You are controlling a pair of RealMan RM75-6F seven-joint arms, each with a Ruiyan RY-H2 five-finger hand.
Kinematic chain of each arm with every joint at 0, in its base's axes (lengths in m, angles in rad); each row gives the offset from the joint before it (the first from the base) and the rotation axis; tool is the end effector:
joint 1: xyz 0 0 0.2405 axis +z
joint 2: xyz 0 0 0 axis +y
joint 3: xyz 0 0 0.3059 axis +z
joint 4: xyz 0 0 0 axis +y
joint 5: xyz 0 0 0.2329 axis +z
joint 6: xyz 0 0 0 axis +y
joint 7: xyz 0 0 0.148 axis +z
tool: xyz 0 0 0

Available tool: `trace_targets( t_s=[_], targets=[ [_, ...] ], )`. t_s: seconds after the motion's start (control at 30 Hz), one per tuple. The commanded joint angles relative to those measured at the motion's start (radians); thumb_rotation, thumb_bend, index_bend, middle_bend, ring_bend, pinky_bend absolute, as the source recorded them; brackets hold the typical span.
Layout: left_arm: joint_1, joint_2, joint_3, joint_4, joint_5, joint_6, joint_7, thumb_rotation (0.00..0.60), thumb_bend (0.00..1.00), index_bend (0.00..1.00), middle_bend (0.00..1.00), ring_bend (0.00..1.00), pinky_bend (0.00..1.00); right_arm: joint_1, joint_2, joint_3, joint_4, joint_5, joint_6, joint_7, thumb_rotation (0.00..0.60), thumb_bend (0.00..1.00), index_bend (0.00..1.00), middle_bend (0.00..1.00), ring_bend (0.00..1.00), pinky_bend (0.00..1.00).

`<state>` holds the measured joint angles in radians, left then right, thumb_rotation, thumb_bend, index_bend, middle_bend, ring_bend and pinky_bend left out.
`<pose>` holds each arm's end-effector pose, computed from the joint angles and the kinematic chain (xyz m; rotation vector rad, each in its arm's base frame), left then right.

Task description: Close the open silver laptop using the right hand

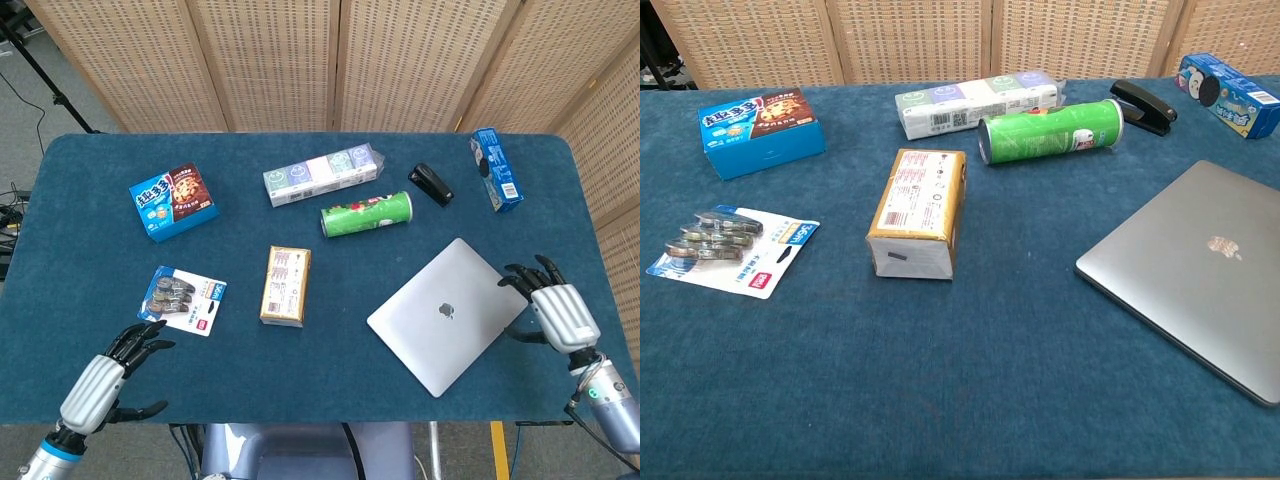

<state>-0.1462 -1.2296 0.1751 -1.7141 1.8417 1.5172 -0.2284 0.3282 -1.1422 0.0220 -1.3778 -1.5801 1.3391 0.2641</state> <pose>-0.2862 0.1429 0.0789 -1.6580 -1.2546 -1.3351 -0.3599 -0.2808 0.1528 1.6352 -0.8864 1.0132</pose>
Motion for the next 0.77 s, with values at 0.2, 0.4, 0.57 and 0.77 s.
trace_targets(
  t_s=[0.2, 0.4, 0.57, 0.77],
  targets=[
    [0.010, -0.005, -0.012, -0.002, -0.005, 0.024, -0.001, 0.600, 0.13, 0.25, 0.13, 0.18, 0.10, -0.132, 0.037, -0.010, -0.175, -0.082, 0.252, -0.034, 0.600, 0.13, 0.27, 0.16, 0.21, 0.03],
    [0.021, -0.020, -0.021, -0.001, -0.010, 0.041, 0.007, 0.600, 0.13, 0.25, 0.13, 0.18, 0.10, -0.232, 0.012, -0.026, -0.201, -0.119, 0.423, 0.025, 0.600, 0.13, 0.26, 0.16, 0.20, 0.02],
    [0.034, -0.037, -0.032, 0.000, -0.013, 0.067, 0.009, 0.600, 0.13, 0.25, 0.13, 0.18, 0.10, -0.295, -0.018, -0.031, -0.173, -0.145, 0.535, 0.080, 0.600, 0.13, 0.25, 0.16, 0.20, 0.02],
    [0.054, -0.059, -0.051, 0.000, -0.029, 0.106, 0.003, 0.600, 0.13, 0.25, 0.13, 0.18, 0.10, -0.334, -0.014, -0.033, -0.181, -0.189, 0.616, 0.106, 0.600, 0.13, 0.25, 0.15, 0.19, 0.01]
  ],
)
